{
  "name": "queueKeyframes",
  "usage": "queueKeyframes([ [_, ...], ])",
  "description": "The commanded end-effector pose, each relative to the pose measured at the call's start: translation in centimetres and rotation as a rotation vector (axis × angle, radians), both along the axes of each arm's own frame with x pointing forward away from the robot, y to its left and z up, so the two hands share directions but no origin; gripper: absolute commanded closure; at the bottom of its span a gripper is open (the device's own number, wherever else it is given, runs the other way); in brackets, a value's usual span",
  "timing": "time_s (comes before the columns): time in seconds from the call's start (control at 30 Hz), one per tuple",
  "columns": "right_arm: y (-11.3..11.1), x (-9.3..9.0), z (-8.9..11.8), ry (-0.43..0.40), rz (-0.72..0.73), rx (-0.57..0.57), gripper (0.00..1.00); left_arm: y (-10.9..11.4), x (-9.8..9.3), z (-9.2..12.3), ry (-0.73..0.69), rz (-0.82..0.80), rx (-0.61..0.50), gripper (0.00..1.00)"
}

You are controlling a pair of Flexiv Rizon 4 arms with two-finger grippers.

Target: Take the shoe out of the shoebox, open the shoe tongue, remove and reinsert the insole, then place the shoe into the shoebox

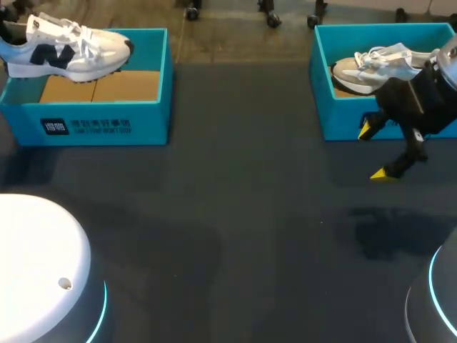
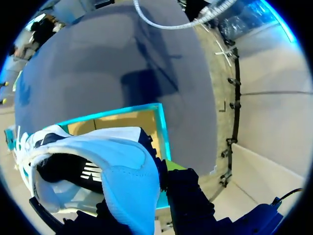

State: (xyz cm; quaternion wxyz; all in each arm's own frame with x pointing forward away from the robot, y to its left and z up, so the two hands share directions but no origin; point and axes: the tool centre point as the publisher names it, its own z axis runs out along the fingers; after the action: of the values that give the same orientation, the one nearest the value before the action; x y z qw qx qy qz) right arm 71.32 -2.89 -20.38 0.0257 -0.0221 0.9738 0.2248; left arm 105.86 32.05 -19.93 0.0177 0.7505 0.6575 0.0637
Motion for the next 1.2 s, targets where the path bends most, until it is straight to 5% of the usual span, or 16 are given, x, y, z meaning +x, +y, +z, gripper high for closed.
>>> queueKeyframes([
  [0.03,0.1,0.1,-0.1,0.001,-0.001,-0.002,0.0,0.1,1.0,0.3,0.007,0.044,-0.016,1.0],
  [0.53,0.1,0.1,-0.1,0.001,-0.001,-0.002,0.0,0.0,3.5,-2.2,-0.024,0.119,0.01,1.0],
  [1.2,0.1,0.1,-0.1,0.001,-0.001,-0.002,0.0,0.2,5.5,-8.5,-0.027,0.151,0.016,1.0],
])
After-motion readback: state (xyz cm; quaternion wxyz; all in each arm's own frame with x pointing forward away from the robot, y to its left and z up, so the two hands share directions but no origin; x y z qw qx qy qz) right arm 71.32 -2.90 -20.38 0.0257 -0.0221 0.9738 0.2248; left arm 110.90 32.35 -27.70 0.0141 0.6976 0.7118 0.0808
